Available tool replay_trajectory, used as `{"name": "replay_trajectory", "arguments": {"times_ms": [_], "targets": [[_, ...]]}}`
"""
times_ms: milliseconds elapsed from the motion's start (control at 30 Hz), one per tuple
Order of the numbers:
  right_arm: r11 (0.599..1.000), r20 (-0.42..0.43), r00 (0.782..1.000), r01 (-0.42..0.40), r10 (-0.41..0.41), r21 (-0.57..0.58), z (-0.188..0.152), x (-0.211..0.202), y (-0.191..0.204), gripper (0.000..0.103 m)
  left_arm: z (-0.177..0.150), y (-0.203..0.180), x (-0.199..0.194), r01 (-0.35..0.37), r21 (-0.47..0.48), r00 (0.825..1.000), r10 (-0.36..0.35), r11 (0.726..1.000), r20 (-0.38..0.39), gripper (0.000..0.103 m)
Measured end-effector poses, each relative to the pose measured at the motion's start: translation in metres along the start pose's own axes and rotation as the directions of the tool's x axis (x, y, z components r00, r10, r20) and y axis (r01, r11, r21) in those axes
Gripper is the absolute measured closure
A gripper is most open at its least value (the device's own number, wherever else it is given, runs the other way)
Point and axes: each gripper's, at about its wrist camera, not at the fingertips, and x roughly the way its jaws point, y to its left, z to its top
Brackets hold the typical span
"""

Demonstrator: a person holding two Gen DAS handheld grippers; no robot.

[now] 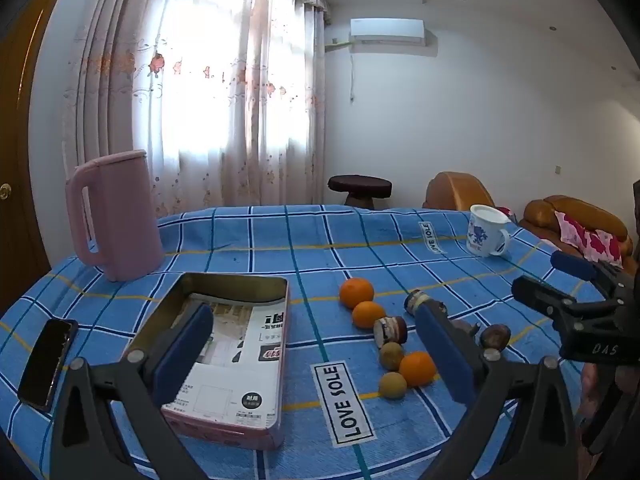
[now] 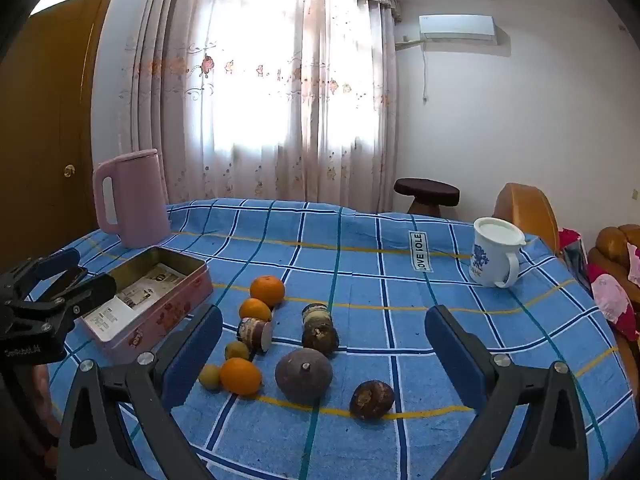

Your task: Organize fruits

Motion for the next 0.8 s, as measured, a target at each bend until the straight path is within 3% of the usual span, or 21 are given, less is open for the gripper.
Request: {"name": "replay_trajectory", "arguments": {"times_ms": [800], "targets": [[1.0, -0.017, 1.0, -0.025, 0.025, -0.003, -0.007, 0.002, 0.005, 0.001, -0.002, 0.005, -0.002, -0.009, -0.023, 1.0, 0.009, 1.0, -0.004, 0.0]]}}
